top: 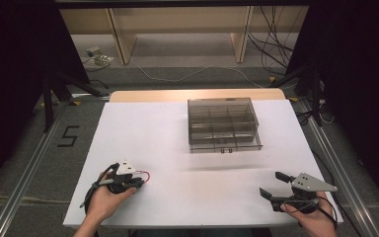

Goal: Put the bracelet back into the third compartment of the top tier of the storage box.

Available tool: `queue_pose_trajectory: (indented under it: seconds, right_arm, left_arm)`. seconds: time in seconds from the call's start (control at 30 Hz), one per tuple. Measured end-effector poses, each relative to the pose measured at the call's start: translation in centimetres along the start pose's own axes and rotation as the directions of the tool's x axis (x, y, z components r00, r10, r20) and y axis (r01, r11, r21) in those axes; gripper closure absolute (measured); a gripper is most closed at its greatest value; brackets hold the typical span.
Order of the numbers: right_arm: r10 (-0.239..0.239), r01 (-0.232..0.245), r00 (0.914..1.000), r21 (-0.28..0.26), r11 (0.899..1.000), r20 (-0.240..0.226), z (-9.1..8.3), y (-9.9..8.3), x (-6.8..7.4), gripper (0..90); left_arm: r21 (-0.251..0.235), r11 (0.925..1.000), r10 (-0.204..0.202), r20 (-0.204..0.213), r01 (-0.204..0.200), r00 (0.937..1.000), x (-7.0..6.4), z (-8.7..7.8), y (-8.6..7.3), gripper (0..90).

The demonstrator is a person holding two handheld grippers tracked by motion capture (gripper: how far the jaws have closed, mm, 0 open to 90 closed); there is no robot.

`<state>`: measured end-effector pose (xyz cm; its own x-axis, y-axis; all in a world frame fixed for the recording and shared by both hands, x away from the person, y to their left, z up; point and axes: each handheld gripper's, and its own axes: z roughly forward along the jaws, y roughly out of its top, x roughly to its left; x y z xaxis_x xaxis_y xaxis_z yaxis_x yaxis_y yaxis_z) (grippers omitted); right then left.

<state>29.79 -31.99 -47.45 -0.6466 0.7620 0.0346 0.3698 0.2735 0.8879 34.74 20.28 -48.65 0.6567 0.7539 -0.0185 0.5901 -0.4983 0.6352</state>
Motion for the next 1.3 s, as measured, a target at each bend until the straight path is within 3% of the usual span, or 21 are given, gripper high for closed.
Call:
queue_pose_trajectory:
  seconds: [0.07, 0.33, 0.53, 0.93, 1.3]
  right_arm:
    - [0.000, 0.000, 1.0000, 0.002, 1.000, 0.001, 0.0, 0.0, 0.0, 16.1]
    - [-0.003, 0.003, 1.0000, 0.001, 1.000, 0.001, 0.0, 0.0, 0.0, 16.1]
    - [-0.004, 0.004, 1.0000, 0.001, 1.000, 0.000, 0.0, 0.0, 0.0, 16.1]
    - [-0.006, 0.006, 1.0000, 0.000, 1.000, 0.001, 0.0, 0.1, 0.1, 16.1]
    - [-0.007, 0.007, 1.0000, -0.001, 1.000, 0.001, 0.0, 0.1, 0.1, 16.1]
  left_arm:
    - [0.000, 1.0000, -0.010, -0.002, 0.010, 1.0000, 0.0, 0.0, 0.0, 87.7]
    - [0.007, 0.9998, -0.020, -0.015, 0.020, 0.9997, -0.2, 0.0, 0.2, 89.7]
    - [-0.003, 0.9994, -0.034, -0.002, 0.034, 0.9994, -0.2, -0.2, 0.2, 89.8]
    - [-0.087, 0.9956, -0.037, -0.005, 0.037, 0.9993, -0.6, -1.3, 0.9, 89.9]
    - [-0.177, 0.9838, -0.028, -0.010, 0.026, 0.9995, -1.1, -2.0, 1.6, 89.9]
